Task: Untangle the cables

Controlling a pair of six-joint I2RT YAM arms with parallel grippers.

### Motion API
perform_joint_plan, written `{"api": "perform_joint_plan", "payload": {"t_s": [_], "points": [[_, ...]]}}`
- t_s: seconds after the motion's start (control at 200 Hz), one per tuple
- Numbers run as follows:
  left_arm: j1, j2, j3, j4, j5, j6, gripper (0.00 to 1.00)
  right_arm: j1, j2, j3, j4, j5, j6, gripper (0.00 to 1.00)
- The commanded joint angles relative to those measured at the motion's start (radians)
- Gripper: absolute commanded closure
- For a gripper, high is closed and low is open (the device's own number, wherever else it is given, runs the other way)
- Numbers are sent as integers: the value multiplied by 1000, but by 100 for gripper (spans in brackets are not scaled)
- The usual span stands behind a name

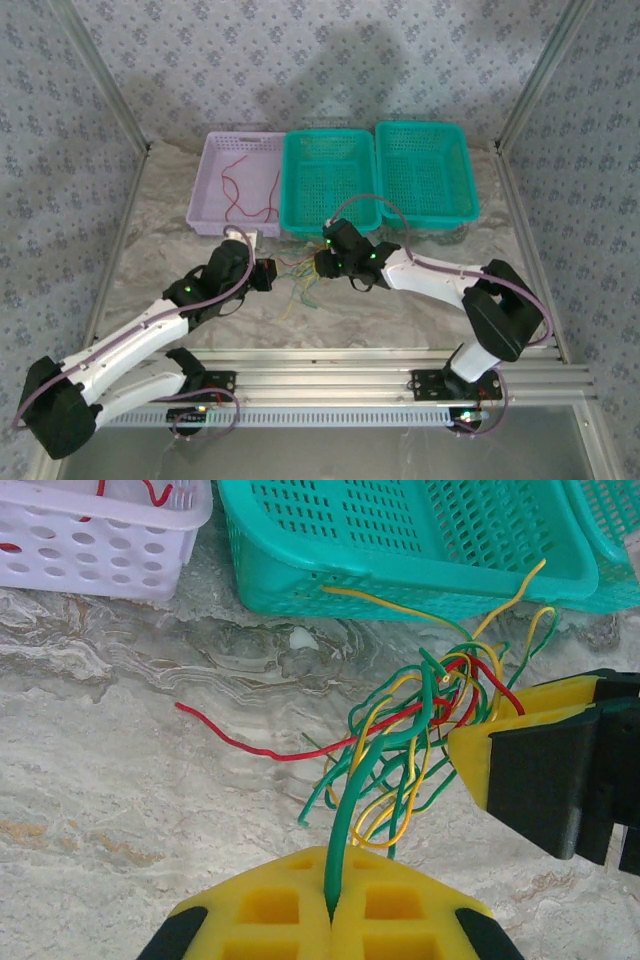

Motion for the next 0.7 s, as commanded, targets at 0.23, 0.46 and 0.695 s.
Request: {"api": "perform_joint_plan", "payload": {"t_s": [0.23, 0.46, 0.695], "points": [[-11, -11, 43, 19, 5, 0, 100, 2, 14, 23, -17, 33, 5, 89], [-12, -46, 80, -28, -3, 18, 100, -1, -26, -7, -60, 77, 6, 100], [-12, -105, 159, -120, -45, 66, 100, -31, -82, -93, -96, 99, 19, 100]]}}
